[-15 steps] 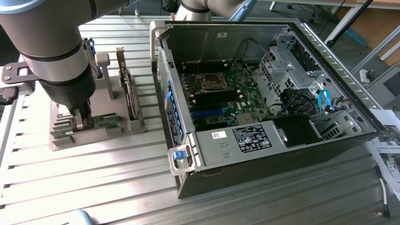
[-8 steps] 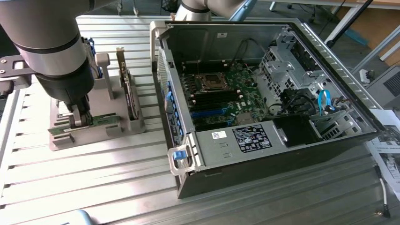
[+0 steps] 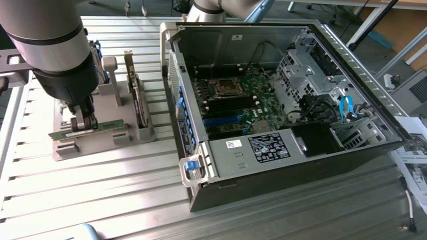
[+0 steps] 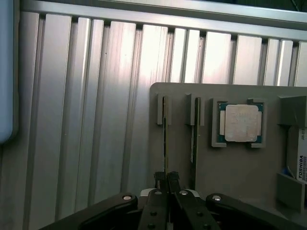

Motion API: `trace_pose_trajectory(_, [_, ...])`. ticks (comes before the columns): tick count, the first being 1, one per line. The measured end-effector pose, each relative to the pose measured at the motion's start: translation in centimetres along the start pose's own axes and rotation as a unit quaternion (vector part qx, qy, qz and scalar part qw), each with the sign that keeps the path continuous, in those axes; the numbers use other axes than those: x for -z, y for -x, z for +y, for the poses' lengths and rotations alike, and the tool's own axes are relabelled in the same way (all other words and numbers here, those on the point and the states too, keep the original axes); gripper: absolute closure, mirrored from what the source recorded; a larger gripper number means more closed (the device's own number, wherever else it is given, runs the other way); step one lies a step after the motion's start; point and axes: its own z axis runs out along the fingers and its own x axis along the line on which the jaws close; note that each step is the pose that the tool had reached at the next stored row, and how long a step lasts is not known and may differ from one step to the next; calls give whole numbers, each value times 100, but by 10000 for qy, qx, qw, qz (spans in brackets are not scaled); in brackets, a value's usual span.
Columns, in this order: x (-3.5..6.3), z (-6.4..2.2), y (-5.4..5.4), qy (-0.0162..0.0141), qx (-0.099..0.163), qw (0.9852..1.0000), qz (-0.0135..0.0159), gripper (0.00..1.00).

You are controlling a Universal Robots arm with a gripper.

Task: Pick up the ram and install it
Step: 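Pick up the ram and move it above insertion slot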

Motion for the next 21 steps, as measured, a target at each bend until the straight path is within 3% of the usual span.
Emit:
trace_pose_trajectory(11, [208,-4,3,0,0,10000,0,88])
trace_pose_trajectory(21, [232,-4,3,1,0,10000,1,88])
